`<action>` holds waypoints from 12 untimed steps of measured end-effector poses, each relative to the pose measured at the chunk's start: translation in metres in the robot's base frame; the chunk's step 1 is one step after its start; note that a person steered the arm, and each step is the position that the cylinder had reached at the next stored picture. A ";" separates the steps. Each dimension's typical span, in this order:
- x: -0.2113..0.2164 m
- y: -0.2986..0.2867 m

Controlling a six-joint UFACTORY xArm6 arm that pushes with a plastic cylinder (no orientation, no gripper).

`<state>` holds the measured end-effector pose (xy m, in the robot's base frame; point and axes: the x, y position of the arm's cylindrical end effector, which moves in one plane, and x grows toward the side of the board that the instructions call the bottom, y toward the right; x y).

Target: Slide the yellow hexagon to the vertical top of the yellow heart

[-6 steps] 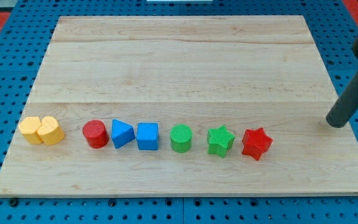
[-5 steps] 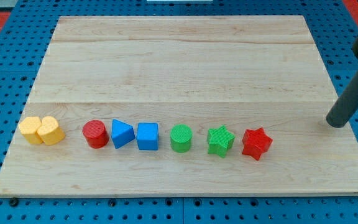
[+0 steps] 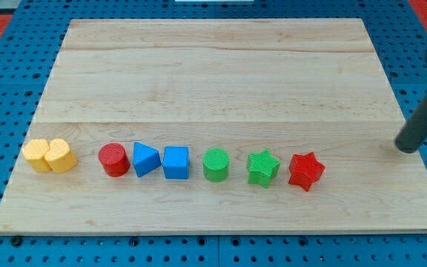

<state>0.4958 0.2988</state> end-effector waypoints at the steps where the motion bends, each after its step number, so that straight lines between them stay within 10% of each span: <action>1: 0.000 0.046; 5: 0.123 -0.109; 10: 0.043 -0.538; 12: -0.028 -0.555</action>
<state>0.4678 -0.2564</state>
